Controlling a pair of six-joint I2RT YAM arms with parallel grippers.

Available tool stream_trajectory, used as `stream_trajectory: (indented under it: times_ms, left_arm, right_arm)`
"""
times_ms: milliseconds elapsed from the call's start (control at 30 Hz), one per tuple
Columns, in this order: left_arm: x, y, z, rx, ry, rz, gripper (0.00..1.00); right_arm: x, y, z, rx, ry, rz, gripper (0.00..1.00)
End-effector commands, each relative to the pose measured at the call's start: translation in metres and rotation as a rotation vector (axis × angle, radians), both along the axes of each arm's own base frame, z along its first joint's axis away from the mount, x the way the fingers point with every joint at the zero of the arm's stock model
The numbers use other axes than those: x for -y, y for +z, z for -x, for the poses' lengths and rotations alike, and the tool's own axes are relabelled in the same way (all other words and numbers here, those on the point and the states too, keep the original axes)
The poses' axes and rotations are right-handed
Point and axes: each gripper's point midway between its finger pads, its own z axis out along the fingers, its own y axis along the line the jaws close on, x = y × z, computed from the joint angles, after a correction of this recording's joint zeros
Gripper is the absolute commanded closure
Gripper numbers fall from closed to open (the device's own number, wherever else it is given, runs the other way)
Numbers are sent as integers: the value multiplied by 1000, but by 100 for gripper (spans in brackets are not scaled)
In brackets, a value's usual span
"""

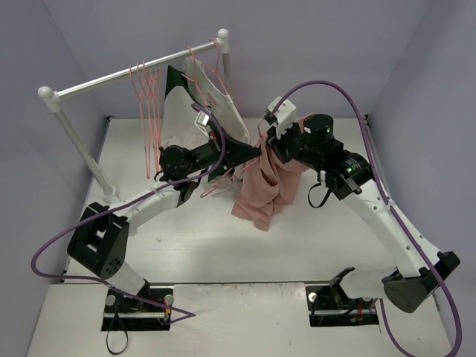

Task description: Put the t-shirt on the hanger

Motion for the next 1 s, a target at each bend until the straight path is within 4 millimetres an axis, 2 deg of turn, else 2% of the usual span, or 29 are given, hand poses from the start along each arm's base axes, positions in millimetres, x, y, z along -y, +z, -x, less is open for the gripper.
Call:
stream_trajectory:
  times_ms: [0,133,633,967]
  left_arm:
    - [-12,58,28,208,-40,120,100]
    - [-12,59,28,202,-35,121,100]
    - [-18,80,33,214,-17,122,100]
    - [-16,79,31,182,-18,108,100]
  right_arm:
    - [5,40,1,128,-28,-59,94]
    - [14,51,1,160,-59,-60,88]
    - [23,69,0,214,-94,-59,65]
    - [30,92,5,278,-111,-74,60]
